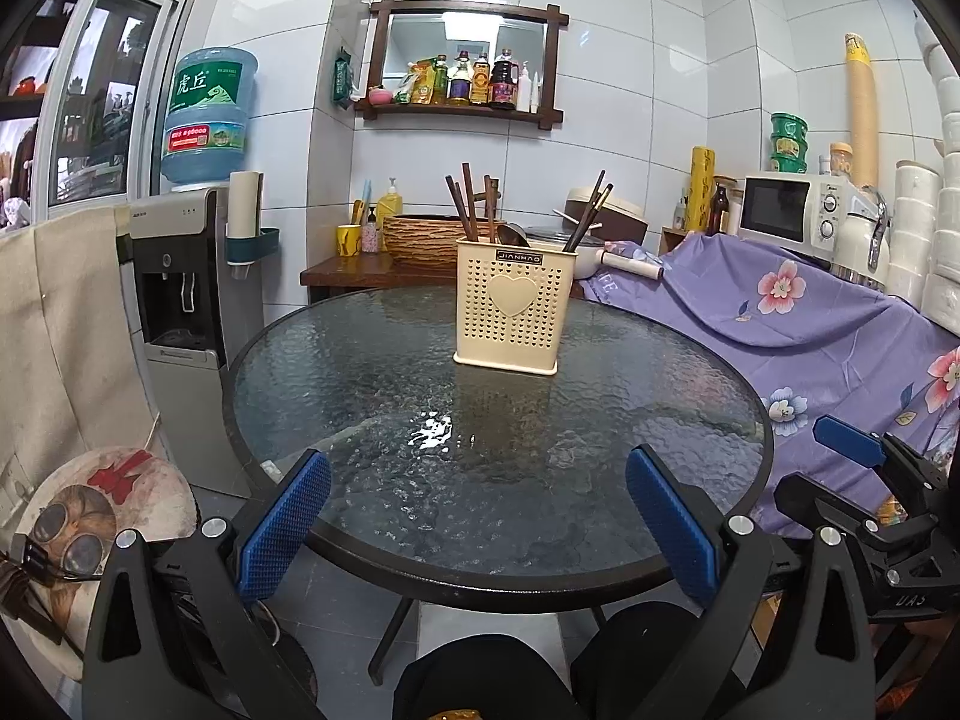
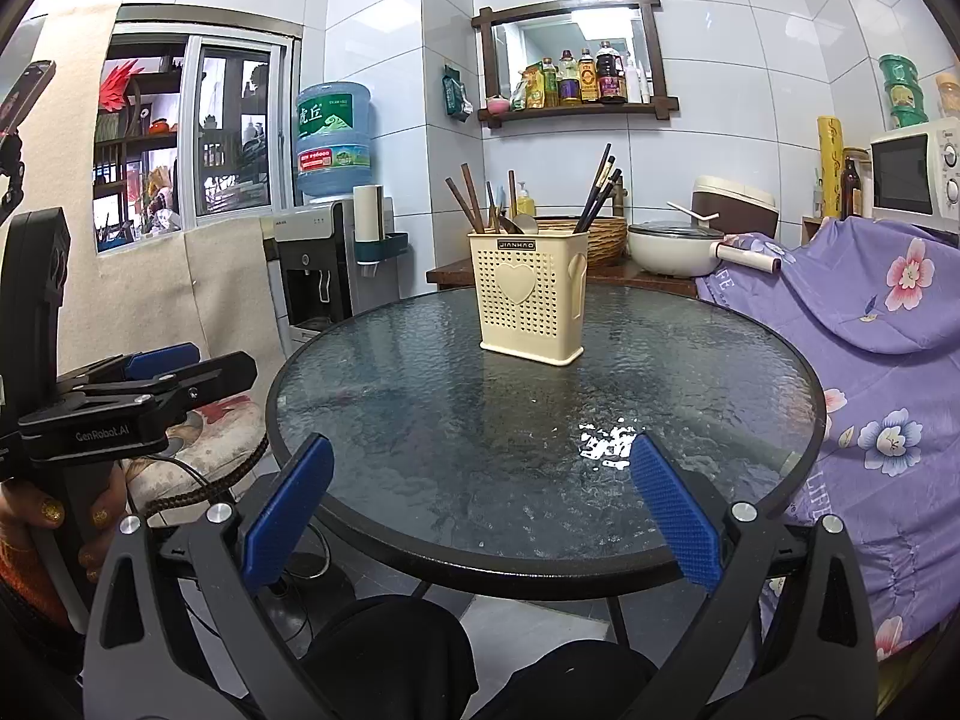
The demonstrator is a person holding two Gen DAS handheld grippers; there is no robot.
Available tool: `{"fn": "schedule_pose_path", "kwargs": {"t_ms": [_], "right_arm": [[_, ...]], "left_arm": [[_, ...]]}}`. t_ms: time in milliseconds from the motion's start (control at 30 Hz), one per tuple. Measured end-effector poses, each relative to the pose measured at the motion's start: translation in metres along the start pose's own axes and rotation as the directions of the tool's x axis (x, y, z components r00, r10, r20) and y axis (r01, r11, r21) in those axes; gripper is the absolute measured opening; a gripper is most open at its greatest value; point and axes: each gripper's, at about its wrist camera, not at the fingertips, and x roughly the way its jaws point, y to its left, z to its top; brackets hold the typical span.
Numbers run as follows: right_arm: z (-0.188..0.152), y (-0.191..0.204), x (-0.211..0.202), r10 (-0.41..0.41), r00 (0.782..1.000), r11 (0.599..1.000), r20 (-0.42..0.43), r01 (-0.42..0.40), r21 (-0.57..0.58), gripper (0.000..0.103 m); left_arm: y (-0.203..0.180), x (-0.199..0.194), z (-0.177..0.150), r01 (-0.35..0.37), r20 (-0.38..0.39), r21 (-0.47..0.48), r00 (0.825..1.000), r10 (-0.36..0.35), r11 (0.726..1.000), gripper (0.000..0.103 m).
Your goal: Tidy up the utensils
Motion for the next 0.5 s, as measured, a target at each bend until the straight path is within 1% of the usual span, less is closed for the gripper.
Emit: {"fn": "schedule_pose_path", "kwargs": {"t_ms": [500], "right_arm": [[-0.0021,0.0005,0.0003,0.002,1.0,1.0,-0.002,-0.002,-0.004,0.097]], "left_arm": [[0.0004,0.0,-0.0003,-0.001,0.0,0.0,1.0,0.001,1.0,0.097]]}}
